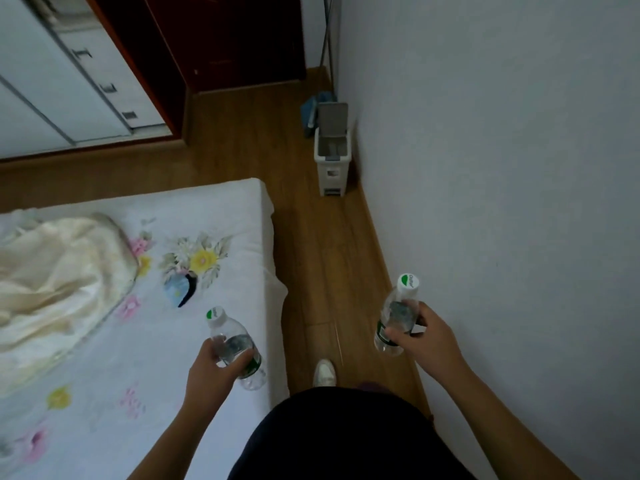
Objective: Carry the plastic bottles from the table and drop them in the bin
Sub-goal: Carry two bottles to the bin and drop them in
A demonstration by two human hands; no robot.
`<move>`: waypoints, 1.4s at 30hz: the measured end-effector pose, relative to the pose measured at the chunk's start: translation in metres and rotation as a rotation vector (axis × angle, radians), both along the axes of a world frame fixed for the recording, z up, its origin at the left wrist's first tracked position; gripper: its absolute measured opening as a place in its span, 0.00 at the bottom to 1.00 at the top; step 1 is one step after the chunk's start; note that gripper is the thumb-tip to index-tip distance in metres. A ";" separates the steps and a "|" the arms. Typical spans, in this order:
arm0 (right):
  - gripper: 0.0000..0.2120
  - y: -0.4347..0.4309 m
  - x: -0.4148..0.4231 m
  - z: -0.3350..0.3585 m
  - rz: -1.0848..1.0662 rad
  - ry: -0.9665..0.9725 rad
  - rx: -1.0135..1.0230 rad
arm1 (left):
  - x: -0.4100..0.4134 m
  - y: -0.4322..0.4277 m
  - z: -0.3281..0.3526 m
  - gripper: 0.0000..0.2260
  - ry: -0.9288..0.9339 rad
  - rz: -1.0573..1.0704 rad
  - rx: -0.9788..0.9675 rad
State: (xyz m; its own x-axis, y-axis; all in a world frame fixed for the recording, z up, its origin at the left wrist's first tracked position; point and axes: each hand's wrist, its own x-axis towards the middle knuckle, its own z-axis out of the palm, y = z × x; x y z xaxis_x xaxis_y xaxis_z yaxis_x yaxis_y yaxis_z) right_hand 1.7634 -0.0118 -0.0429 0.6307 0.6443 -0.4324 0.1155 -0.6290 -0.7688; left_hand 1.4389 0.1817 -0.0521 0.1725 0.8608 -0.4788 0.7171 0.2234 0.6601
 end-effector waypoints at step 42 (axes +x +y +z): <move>0.36 0.633 0.350 0.003 0.127 0.004 -0.083 | 0.343 0.607 -0.004 0.23 -0.022 0.063 0.011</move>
State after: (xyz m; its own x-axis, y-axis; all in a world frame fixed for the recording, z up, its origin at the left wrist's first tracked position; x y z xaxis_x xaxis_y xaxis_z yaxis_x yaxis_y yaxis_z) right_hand 2.1135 0.6214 -0.0396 0.5443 0.6808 -0.4901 0.1949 -0.6709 -0.7154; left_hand 1.7818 0.7891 -0.0560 0.1280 0.8753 -0.4664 0.6875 0.2606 0.6778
